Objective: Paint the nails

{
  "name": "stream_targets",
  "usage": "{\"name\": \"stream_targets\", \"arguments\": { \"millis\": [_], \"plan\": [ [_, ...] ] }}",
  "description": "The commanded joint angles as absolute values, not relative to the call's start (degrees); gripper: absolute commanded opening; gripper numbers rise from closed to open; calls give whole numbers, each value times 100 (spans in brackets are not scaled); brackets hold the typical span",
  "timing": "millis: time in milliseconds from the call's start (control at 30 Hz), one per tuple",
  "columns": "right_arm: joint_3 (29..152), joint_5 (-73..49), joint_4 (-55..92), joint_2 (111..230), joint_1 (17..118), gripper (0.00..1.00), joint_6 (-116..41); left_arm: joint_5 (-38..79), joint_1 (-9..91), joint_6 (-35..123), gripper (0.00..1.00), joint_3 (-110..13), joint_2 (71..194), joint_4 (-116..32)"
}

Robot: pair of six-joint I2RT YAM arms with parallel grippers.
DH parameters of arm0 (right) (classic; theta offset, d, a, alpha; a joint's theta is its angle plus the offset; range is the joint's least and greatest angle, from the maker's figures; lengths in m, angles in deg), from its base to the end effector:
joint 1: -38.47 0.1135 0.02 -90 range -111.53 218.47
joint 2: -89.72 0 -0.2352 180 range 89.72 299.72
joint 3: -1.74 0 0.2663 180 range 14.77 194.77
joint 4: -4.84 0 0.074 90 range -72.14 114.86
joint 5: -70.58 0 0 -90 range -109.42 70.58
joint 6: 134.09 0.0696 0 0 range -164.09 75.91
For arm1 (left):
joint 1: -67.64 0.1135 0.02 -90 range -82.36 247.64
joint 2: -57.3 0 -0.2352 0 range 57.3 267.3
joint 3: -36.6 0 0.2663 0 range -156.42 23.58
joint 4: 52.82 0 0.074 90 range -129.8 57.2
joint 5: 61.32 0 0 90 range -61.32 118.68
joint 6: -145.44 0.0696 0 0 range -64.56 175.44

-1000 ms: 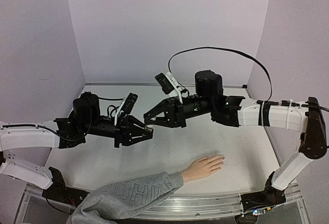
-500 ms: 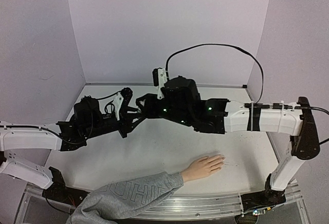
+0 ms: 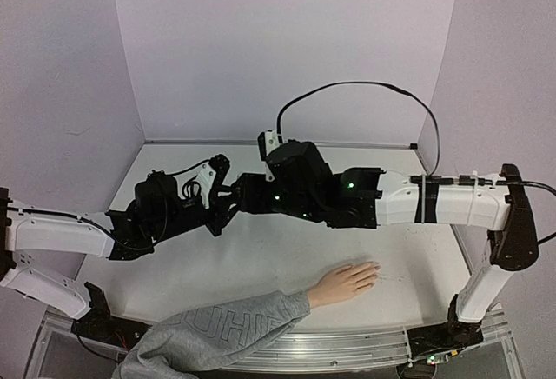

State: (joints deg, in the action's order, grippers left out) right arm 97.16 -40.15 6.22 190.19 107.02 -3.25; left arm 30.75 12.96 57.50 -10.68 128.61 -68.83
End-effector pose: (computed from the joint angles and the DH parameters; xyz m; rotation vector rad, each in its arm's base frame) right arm 0.1934 0.4249 0.3058 -0.1440 1.8009 1.1118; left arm 0.1928 -0.2678 0.2078 0.8092 1.5564 -0.6471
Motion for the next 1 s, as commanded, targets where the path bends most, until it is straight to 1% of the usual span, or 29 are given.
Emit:
{"name": "stream_targets", "arguments": {
  "millis": [0, 67, 100, 167, 233, 333, 433, 567, 700, 900, 967],
  "plan": [
    [9081, -2874, 467, 18038, 10489, 74, -1240, 3534, 1361, 5077, 0, -1343, 12635, -6723],
    [8757, -2366, 297, 17704, 10220, 85, -1632, 3475, 1408, 4863, 0, -1400, 12599, -6319],
    [8595, -1968, 226, 17548, 10011, 88, -1777, 3388, 1431, 4741, 0, -1425, 12571, -6188],
    [8329, -1234, 137, 17282, 9577, 92, -2000, 3110, 1471, 4606, 0, -1437, 12486, -6038],
    [8110, -182, -33, 17126, 9157, 97, -2331, 2387, 1563, 4481, 0, -1460, 12391, -5964],
    [7992, 1444, -274, 17172, 8790, 98, -2762, 1021, 1822, 4201, 0, -1546, 12329, -5966],
    [7942, 2437, -743, 17275, 8712, 95, -2836, -162, 1903, 4088, 0, -1782, 12406, -5983],
    [8022, 3089, -1257, 17488, 8705, 88, -2747, -1301, 1903, 3936, 0, -2038, 12640, -6112],
    [8131, 3387, -1701, 17745, 8707, 77, -2533, -1885, 1903, 3676, 0, -2225, 12927, -6328],
    [8244, 3723, -2108, 17919, 8744, 69, -2344, -2309, 1903, 3520, 0, -2396, 13279, -6582],
    [8264, 3744, -2157, 17951, 8758, 64, -2319, -2427, 1896, 3493, 0, -2437, 13371, -6606]
  ]
}}
